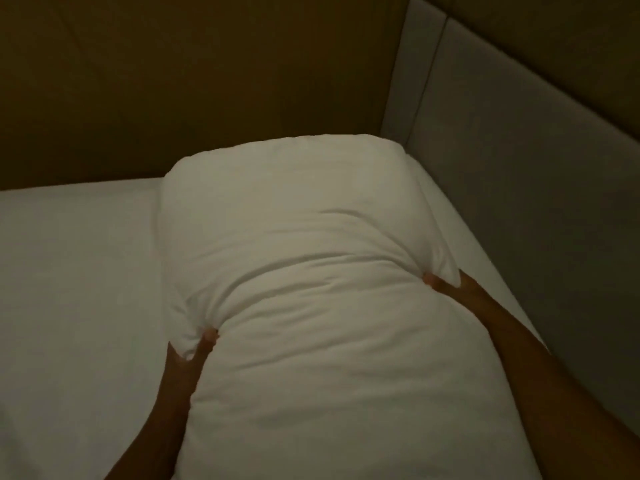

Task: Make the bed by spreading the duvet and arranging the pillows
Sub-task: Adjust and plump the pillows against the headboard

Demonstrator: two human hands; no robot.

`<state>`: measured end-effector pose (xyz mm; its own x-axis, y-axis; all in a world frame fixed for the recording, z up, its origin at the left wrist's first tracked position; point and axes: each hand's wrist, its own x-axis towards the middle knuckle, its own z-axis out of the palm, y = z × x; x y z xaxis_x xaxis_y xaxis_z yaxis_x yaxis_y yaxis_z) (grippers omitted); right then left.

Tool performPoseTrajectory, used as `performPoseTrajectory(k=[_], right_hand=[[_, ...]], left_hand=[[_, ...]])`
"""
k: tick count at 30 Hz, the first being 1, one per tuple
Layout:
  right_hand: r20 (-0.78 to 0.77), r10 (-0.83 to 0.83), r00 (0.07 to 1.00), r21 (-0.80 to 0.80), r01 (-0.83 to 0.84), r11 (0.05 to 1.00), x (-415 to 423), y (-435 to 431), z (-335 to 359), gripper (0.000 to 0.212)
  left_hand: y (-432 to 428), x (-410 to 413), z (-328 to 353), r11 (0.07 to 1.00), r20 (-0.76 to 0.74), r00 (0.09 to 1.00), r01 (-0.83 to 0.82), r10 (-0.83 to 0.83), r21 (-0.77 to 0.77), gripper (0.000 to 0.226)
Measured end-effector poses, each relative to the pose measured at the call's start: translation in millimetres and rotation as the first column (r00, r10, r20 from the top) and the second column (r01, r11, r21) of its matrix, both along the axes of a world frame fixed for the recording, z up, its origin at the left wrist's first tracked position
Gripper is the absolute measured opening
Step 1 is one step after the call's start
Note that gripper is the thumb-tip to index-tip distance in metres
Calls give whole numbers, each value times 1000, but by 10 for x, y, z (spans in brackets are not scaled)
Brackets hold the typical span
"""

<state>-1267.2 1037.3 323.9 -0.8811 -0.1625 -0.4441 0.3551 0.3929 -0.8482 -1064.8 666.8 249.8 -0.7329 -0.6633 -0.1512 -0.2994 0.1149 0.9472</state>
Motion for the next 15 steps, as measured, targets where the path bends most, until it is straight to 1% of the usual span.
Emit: performPoseTrajectory(k=[2, 3, 4, 5, 7, 8, 9, 10, 11, 13, 14, 15], right_hand=[[-47, -37, 998, 33, 39, 999, -212, 434, 187, 69], [-54, -66, 996, 50, 69, 996, -323, 656, 267, 68], [-54, -90, 994, 80, 94, 992, -435, 850, 369, 70], [-42, -100, 994, 108, 104, 989, -581, 1070, 397, 78], [-25, -125, 992, 154, 128, 980, -800, 1409, 441, 110], [-14, -135, 991, 182, 135, 974, -871, 1543, 465, 119], [-9, -142, 990, 190, 141, 972, -986, 1694, 423, 115], [-15, -152, 988, 185, 152, 971, -1071, 1818, 388, 106], [-26, -156, 987, 181, 158, 971, -1186, 1935, 301, 101], [-51, -166, 985, 228, 174, 958, -1380, 2106, 54, 108], [-48, -175, 983, 243, 181, 953, -1455, 2167, -105, 109], [-42, -180, 983, 240, 185, 953, -1524, 2241, -319, 103]], left_hand=[[414, -277, 76, 999, -71, 997, 20, -18, 27, 110], [641, -413, 130, 997, -102, 994, 46, -39, 69, 100], [870, -541, 183, 993, -138, 988, 81, -68, 90, 94], [1074, -667, 200, 988, -174, 981, 109, -89, 106, 90], [1439, -922, 146, 985, -189, 977, 118, -93, 127, 86], [1599, -1038, 83, 986, -194, 978, 108, -82, 127, 83], [1762, -1143, 23, 985, -207, 975, 106, -76, 138, 79], [1917, -1249, -69, 986, -200, 978, 90, -60, 143, 77], [2065, -1344, -185, 987, -190, 980, 85, -59, 136, 80], [2329, -1523, -437, 993, -161, 986, 60, -43, 104, 83], [2451, -1611, -530, 993, -140, 989, 50, -35, 106, 78], [2501, -1697, -725, 991, -107, 993, 53, -39, 122, 71]])
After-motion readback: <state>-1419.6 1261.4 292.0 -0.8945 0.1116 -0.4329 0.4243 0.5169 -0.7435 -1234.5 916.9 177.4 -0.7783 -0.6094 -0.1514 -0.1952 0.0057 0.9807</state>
